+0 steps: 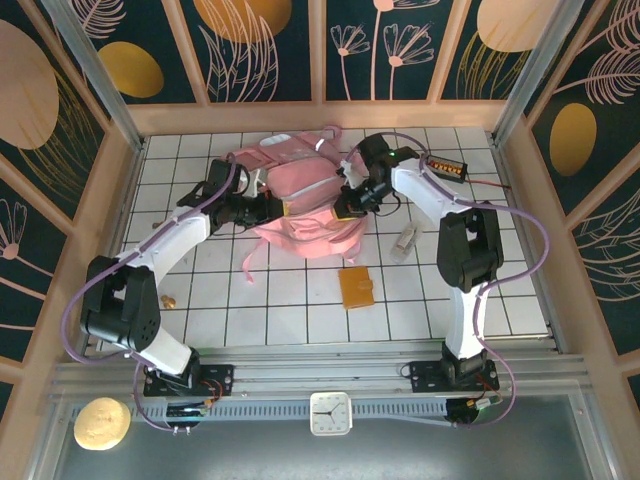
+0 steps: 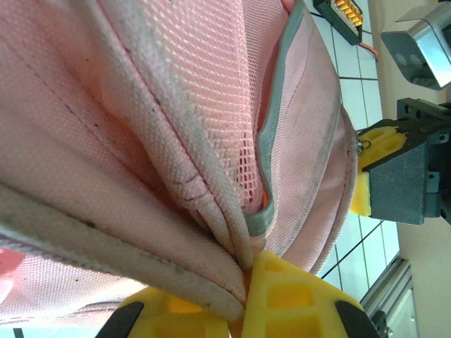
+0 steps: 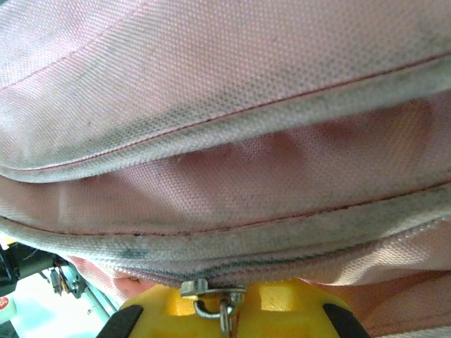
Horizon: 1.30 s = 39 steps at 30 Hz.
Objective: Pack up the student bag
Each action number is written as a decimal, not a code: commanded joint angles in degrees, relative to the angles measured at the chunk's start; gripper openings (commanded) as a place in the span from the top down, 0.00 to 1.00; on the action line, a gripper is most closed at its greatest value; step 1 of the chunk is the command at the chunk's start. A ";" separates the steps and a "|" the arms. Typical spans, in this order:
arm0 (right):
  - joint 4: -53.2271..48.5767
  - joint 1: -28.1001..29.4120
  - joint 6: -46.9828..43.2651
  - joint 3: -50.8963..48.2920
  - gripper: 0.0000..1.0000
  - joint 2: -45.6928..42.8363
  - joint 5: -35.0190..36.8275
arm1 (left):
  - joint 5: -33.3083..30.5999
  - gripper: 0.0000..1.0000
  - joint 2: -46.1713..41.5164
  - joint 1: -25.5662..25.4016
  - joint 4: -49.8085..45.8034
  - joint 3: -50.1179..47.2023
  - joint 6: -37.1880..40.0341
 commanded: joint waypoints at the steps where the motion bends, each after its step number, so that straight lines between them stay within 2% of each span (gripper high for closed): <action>1: -0.32 -7.72 1.60 -0.11 1.00 -1.07 10.53 | -3.98 1.00 -0.53 4.58 -6.69 0.75 3.56; 2: -0.33 -6.76 2.12 -0.44 1.00 -1.49 9.73 | -3.11 0.95 -0.30 4.60 -4.77 0.56 2.03; 4: -0.07 -3.83 3.94 -0.62 1.00 -2.19 8.71 | -1.23 0.69 0.32 4.58 -0.66 0.12 -1.80; 6: -0.06 -0.40 5.90 0.45 1.00 -2.28 8.78 | 0.68 0.52 0.34 4.59 2.79 -0.61 -5.68; 7: -0.02 1.23 7.24 1.24 1.00 -2.23 9.34 | 1.31 0.33 -0.03 4.58 3.77 -1.00 -7.69; 10: 1.22 4.40 11.50 2.97 1.00 -2.31 9.39 | 1.40 0.01 -2.72 4.55 4.04 -1.90 -11.94; 13: 4.68 5.43 16.17 3.16 1.00 -2.75 6.26 | 0.30 0.01 -5.95 3.89 2.41 -3.53 -16.23; 17: 5.23 6.98 18.07 6.15 1.00 -1.54 3.40 | -0.42 0.01 -8.76 0.02 7.33 -7.56 -25.32; 21: 2.94 9.85 17.94 10.16 1.00 0.85 2.78 | -2.10 0.01 -7.40 -5.49 14.43 -10.52 -34.79; 23: 2.76 11.08 18.20 11.21 1.00 1.68 2.42 | -3.60 0.01 -6.16 -6.49 14.60 -10.91 -36.28; 25: 2.60 12.18 18.29 11.80 1.00 2.45 2.46 | -5.05 0.03 -5.99 -6.50 15.39 -12.32 -37.45; 28: 2.32 13.33 17.90 11.56 1.00 2.86 2.76 | -6.77 0.12 -4.92 -6.51 16.11 -12.99 -38.61; 30: 1.90 13.73 17.46 11.27 1.00 2.74 3.03 | -7.62 0.21 -3.97 -6.45 17.60 -13.39 -39.62; 32: 1.33 13.71 16.90 10.85 1.00 2.19 3.63 | -8.30 0.42 -2.92 -6.33 18.87 -13.61 -40.10; 34: -0.38 13.58 15.59 10.81 1.00 1.58 5.47 | -9.25 0.82 -1.96 -6.07 17.95 -13.12 -38.83; 35: -1.68 13.56 14.53 11.05 1.00 1.41 6.93 | -9.94 0.92 -1.59 -5.72 16.58 -12.54 -37.49; 36: -3.64 13.56 13.02 11.47 1.00 1.31 9.32 | -11.09 1.00 -1.28 -5.28 14.20 -11.52 -34.75; 39: -10.26 13.26 8.19 12.67 1.00 1.86 14.93 | -12.51 1.00 -1.64 -3.36 9.81 -10.90 -30.07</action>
